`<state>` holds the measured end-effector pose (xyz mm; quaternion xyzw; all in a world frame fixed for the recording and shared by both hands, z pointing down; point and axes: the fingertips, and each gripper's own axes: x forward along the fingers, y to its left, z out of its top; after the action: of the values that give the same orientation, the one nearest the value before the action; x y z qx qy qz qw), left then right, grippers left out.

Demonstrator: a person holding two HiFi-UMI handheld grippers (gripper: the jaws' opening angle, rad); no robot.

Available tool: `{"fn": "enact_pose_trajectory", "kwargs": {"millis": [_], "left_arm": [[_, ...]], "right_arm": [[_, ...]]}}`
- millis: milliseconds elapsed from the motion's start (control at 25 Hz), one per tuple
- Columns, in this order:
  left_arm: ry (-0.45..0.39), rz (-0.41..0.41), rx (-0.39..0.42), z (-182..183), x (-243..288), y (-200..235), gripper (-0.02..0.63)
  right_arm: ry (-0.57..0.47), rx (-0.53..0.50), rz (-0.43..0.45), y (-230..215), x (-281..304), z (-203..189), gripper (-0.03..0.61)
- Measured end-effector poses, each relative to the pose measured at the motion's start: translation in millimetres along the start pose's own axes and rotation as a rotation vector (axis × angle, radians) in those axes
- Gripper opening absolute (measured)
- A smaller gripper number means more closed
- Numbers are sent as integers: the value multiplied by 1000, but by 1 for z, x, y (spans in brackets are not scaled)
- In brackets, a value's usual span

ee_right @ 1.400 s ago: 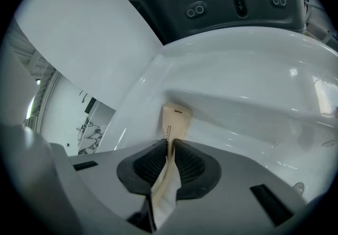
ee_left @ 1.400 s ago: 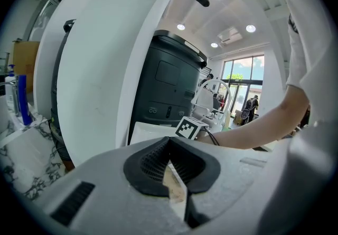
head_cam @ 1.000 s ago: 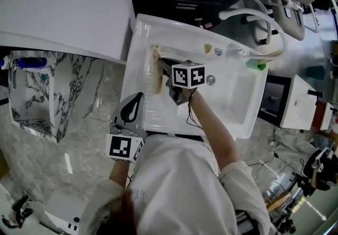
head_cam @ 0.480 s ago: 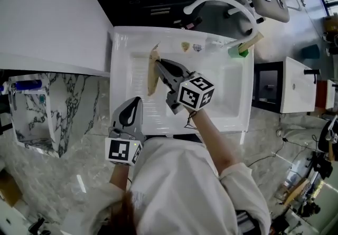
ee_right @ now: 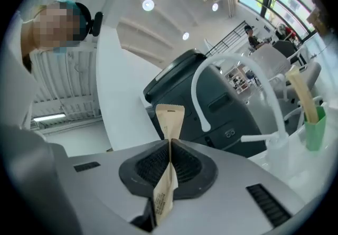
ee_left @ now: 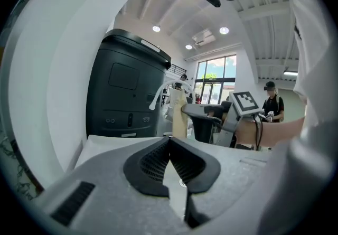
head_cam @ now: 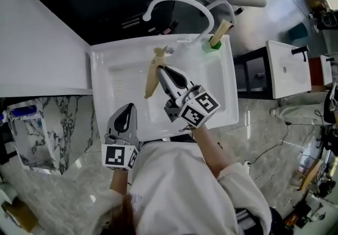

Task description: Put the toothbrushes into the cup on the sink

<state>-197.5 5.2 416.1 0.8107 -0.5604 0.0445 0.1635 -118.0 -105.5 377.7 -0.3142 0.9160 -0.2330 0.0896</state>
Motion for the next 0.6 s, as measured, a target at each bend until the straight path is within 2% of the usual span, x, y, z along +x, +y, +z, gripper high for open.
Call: {"fn": "enact_pose_trajectory", "kwargs": {"millis": [240, 600], "left_arm": [[-5, -31, 16, 10, 16, -34, 13], [-34, -101, 50, 30, 48, -101, 13]], "right_arm": [[-146, -32, -71, -19, -53, 54, 20], [-287, -45, -151, -51, -136, 112, 20]]}}
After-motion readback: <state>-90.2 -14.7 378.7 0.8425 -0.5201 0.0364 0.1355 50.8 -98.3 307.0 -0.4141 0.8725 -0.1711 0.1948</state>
